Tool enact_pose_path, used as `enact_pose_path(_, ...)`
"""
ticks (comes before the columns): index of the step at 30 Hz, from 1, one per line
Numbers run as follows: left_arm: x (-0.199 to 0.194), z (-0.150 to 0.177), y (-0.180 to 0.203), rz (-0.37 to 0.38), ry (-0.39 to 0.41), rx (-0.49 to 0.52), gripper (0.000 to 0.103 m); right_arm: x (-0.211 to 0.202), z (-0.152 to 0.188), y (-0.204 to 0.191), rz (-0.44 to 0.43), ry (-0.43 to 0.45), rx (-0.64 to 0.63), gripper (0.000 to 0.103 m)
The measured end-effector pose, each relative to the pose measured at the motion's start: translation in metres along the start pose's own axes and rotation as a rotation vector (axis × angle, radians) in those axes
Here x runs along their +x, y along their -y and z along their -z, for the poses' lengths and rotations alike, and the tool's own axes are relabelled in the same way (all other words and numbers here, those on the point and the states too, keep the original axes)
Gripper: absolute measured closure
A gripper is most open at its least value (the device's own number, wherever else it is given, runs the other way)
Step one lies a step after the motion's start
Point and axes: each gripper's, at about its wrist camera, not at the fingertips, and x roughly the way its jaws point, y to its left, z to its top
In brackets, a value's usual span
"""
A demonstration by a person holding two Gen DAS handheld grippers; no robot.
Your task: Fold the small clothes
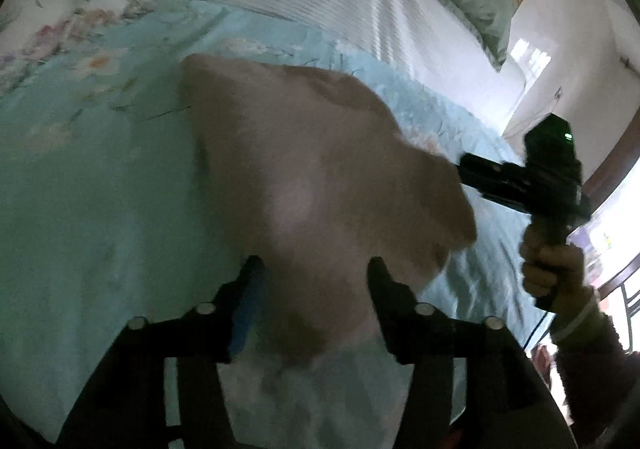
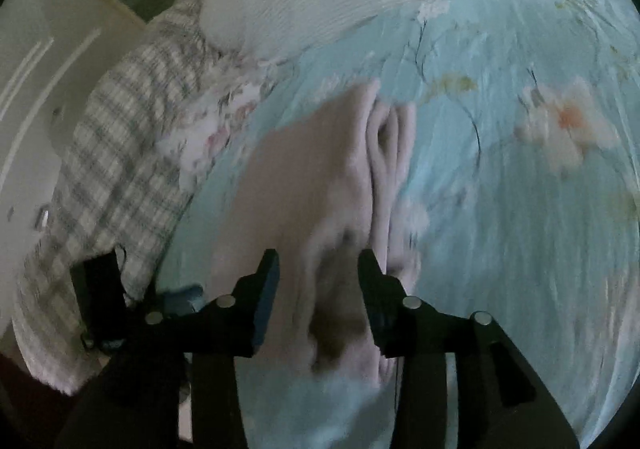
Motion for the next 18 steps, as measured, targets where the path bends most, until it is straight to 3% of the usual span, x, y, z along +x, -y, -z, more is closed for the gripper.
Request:
enact_pose_path(2, -0.005, 0.017, 0.001, -0.025, -0.004, 0.001, 0.032, -0.001, 0.017, 0.003, 0.011, -0.025, -0.018, 0.059)
enact_pose_path(7, 0.004, 0.041, 0.006, -0.079, -0.045, 0.017, 0.03, 0.019, 0.026, -0.002, 0.035, -0.065, -0.047, 0.058)
enact_pose_path(10, 0.014, 0.038, 0.009, -0.127, -0.026, 0.042, 0.03, 0.027, 0.022, -0.007, 0.038, -0.077, -0.065, 0.059)
enact_pose_path(12, 0.02, 0.039, 0.01, -0.19, -0.038, 0.065, 0.044, 0.027, 0.018, -0.012, -0.005, -0.082, -0.045, 0.096)
enact_pose_path(13, 0.022, 0.039, 0.011, -0.216, -0.041, 0.071, 0.064, 0.022, 0.017, -0.016, -0.04, -0.058, -0.037, 0.096)
enact_pose_path(14, 0.023, 0.039, 0.01, -0.238, -0.05, 0.072, 0.074, 0.015, 0.017, -0.02, -0.071, -0.03, -0.037, 0.096)
enact_pose_path(16, 0.019, 0.041, 0.002, -0.216, -0.041, 0.031, 0.081, 0.008, 0.019, -0.021, -0.064, -0.012, -0.041, 0.096)
enact_pose_path(18, 0.016, 0.044, -0.003, -0.2, -0.04, -0.002, 0.084, 0.014, 0.024, -0.013, 0.013, -0.051, -0.035, 0.096)
